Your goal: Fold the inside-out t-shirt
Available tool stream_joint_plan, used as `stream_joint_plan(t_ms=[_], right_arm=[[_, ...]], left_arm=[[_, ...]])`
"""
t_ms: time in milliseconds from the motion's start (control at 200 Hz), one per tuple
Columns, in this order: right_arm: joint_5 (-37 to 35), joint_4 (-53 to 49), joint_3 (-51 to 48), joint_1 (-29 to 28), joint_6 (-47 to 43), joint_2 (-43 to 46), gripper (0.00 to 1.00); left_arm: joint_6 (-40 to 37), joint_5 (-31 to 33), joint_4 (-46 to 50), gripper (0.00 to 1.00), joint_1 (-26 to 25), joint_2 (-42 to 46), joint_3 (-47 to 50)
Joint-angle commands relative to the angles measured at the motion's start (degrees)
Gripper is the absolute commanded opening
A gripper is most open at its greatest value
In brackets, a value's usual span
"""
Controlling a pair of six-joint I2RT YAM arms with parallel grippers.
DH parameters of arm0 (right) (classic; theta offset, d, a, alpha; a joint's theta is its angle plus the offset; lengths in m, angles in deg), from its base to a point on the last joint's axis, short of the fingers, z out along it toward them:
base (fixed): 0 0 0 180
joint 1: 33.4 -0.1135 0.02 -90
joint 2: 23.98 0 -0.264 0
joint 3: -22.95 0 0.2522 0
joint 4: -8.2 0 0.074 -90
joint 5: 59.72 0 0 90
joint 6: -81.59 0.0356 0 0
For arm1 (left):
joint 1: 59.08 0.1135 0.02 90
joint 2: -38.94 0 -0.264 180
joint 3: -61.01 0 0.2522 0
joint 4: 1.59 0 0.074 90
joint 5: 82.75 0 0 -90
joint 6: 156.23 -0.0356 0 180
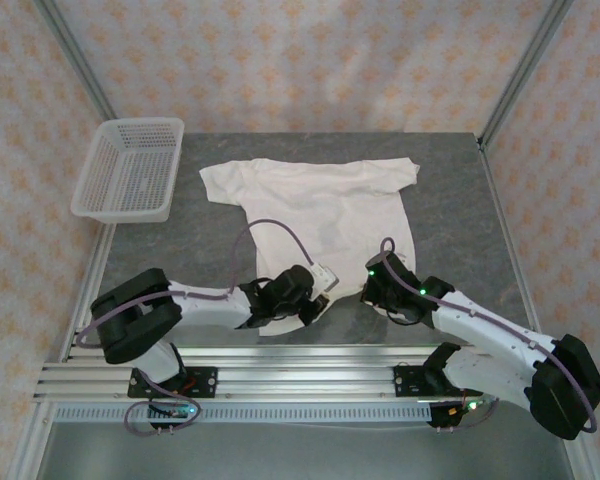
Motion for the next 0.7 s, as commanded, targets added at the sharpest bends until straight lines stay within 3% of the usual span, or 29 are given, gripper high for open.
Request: stream_joint_plan(t_ms=[0, 215, 360, 615, 696], right_arm=[[-3.3, -2.2, 0.1, 0.3, -0.1, 0.4, 0.07], [-1.7, -0.8, -0.8, 0.3, -2.6, 1.0, 0.19], [2.8, 2.9, -1.7, 0.3, -3.6, 1.9, 0.24], [5.3, 4.4, -1.8, 0.2, -4.1, 2.1, 0.28], [8.0, 8.8, -2.3, -1.8, -4.4, 3.1, 0.32]], left_arm=[[1.1, -1.6, 0.5, 0.00, 1.3, 4.6, 0.9], [1.6, -3.6, 0.7, 0.00, 2.5, 6.3, 1.2], [2.4, -4.6, -0.5, 0.08, 2.7, 4.2, 0.9], [2.8, -5.7, -0.7, 0.08, 2.8, 3.3, 0.4], [2.8, -5.7, -0.2, 0.01, 3.3, 3.9, 0.5]])
